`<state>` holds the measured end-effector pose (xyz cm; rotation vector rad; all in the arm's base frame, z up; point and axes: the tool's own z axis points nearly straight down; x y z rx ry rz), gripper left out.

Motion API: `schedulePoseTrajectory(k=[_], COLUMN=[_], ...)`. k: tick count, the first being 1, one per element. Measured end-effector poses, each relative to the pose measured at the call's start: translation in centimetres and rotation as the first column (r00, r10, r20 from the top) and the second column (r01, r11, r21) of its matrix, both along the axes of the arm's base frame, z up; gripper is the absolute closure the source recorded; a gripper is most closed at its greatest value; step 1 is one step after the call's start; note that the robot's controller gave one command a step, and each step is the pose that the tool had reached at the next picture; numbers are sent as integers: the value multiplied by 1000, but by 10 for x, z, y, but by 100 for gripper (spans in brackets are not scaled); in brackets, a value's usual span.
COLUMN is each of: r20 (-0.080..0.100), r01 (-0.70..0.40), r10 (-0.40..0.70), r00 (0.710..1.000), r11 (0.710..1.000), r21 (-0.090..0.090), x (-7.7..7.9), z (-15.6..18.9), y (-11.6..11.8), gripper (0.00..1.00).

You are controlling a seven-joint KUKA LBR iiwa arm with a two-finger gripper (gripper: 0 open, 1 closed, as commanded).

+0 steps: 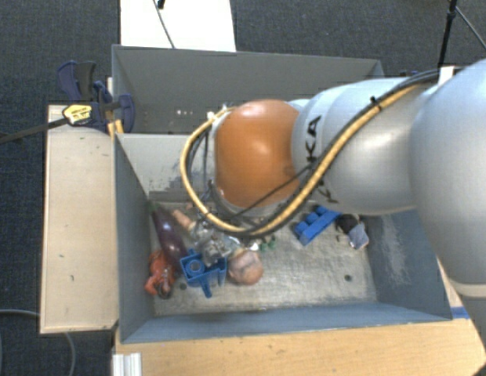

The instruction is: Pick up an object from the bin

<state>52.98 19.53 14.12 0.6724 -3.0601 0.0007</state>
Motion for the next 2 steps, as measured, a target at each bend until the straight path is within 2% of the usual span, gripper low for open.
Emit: schedulePoseTrajectory(k=[1, 2], r20=[15, 10], r01=[-1, -7], r10=[1, 7], r00=[1000, 1000], r11=[1000, 1000], r21=[5, 3], x=[2, -4], z=[40, 63], y=[2, 6], gripper=[100, 100])
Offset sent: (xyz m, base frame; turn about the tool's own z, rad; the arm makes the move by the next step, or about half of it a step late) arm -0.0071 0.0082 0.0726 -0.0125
